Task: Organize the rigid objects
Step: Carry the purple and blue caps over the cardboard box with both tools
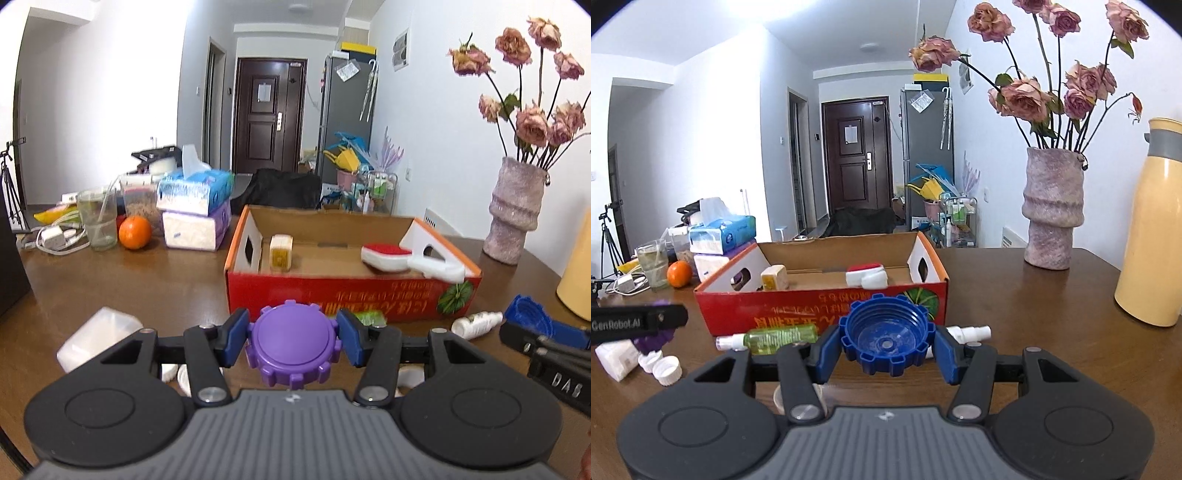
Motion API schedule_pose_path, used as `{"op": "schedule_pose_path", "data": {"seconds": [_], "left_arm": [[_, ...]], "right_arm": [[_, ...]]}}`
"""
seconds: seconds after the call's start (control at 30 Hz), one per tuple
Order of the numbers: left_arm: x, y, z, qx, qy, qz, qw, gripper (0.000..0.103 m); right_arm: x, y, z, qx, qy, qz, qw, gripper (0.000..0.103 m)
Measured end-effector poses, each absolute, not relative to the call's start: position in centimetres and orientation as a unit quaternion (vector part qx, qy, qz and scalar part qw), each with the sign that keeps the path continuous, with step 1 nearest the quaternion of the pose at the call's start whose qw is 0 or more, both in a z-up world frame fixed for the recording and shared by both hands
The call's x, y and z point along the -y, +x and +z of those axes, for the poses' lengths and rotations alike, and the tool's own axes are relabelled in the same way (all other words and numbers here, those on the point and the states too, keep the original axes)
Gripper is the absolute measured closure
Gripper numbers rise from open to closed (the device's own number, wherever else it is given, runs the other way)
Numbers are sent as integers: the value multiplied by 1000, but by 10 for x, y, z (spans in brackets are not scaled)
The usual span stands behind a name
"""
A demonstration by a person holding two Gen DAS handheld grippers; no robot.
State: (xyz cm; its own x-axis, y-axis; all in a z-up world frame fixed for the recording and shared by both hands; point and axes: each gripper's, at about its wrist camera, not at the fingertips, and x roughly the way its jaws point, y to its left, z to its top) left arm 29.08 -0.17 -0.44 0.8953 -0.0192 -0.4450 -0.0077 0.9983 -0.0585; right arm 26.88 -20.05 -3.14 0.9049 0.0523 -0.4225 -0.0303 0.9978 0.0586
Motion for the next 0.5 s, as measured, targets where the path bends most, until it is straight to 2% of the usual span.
{"op": "schedule_pose_path", "data": {"seconds": [0.5], "left_arm": [[12,328,20,-206,-44,-12,977,49]], "right_arm": [[188,306,-17,-204,27,28,978,50]]}}
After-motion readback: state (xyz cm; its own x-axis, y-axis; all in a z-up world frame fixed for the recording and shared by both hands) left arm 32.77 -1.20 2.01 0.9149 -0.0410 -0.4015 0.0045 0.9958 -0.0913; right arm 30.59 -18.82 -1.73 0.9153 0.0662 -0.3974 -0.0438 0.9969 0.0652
